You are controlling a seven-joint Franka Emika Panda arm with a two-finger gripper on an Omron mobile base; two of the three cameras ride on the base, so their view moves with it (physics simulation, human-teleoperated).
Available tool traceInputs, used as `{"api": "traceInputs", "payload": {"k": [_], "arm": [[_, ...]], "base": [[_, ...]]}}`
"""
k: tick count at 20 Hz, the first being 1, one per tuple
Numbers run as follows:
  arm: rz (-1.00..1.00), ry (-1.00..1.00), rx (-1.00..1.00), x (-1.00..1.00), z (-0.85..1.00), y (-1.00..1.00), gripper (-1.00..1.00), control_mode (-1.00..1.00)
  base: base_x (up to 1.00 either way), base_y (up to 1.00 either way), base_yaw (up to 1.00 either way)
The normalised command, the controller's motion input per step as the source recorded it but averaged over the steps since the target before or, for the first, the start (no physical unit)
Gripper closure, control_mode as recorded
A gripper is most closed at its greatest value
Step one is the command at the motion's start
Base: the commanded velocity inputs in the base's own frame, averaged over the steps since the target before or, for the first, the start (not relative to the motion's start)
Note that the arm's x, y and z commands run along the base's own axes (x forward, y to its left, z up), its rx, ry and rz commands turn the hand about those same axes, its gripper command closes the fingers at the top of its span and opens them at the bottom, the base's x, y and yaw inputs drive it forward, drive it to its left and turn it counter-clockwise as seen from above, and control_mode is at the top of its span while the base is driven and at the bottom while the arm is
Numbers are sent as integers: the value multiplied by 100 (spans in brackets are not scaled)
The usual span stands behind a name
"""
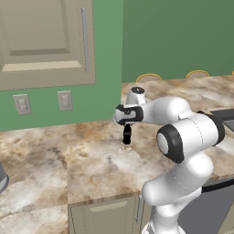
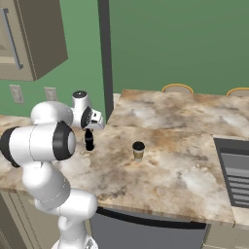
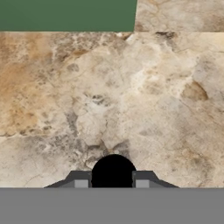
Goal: Move the drinks to the dining counter.
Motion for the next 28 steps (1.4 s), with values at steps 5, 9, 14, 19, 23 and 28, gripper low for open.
{"api": "traceInputs", "payload": {"k": [5,9,14,19,23,28], "arm": [[0,0,0,0,0,0,100,-100],[0,0,0,0,20,-1,100,-100],[0,0,0,-5,47,-17,100,-100],[0,0,0,-34,52,-22,100,-100],[0,0,0,-44,56,-10,100,-100],[0,0,0,-47,54,0,100,-100]], "base": [[0,0,0],[0,0,0],[0,0,0],[0,0,0],[0,0,0],[0,0,0]]}}
